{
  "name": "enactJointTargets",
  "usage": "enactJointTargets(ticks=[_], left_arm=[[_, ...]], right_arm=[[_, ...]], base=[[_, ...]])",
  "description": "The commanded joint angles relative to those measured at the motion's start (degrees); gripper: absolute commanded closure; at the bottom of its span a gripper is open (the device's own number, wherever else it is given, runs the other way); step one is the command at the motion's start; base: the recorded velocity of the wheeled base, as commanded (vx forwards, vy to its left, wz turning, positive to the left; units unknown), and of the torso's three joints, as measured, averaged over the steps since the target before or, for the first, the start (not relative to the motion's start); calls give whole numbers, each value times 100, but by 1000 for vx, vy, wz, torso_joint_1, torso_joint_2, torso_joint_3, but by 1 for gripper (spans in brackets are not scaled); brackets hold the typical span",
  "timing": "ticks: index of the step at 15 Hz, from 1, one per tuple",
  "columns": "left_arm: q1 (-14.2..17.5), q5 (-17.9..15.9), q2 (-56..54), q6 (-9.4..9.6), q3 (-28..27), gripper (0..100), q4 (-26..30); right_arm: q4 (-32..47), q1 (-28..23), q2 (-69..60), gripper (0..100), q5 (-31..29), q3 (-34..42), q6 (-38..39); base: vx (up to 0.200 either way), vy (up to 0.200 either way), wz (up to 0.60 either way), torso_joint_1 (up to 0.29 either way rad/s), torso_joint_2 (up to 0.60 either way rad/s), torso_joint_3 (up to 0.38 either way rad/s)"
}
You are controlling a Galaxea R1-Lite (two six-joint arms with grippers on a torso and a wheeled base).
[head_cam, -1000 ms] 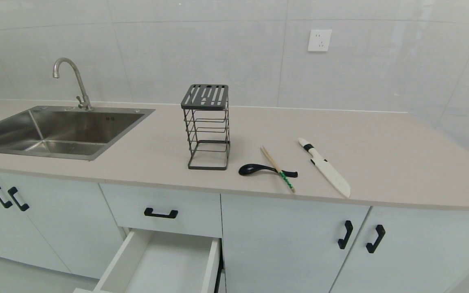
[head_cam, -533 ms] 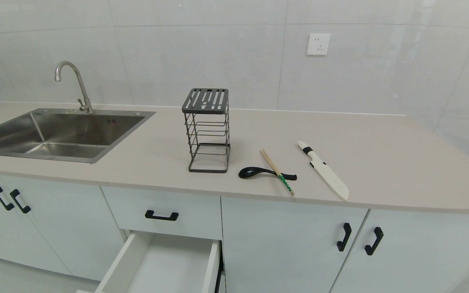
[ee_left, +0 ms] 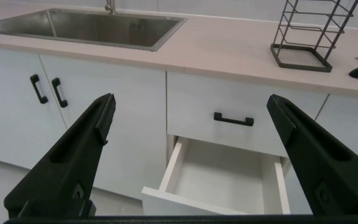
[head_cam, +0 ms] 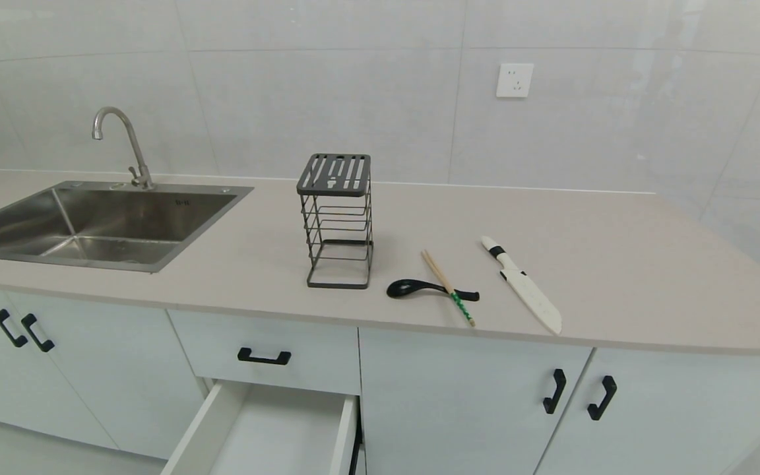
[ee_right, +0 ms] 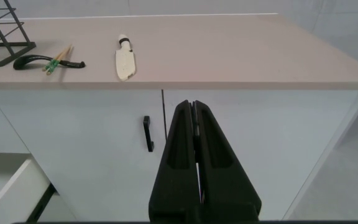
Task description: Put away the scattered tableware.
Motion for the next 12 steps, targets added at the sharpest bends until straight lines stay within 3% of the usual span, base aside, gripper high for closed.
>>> enactJointTargets(ticks=[1, 9, 12], left_arm=[[7, 3, 7, 9, 0, 0, 1], [-2, 3, 7, 18, 0, 0, 1], [-2, 3, 7, 149, 0, 0, 1]], right_arm=[[2, 0, 5, 100, -2, 2, -7], [2, 0, 5, 100, -2, 2, -7], [2, 0, 5, 100, -2, -6, -7]], base=[[0, 0, 0, -100, 281, 159], [0, 0, 0, -15, 40, 23], [0, 0, 0, 128, -31, 99]])
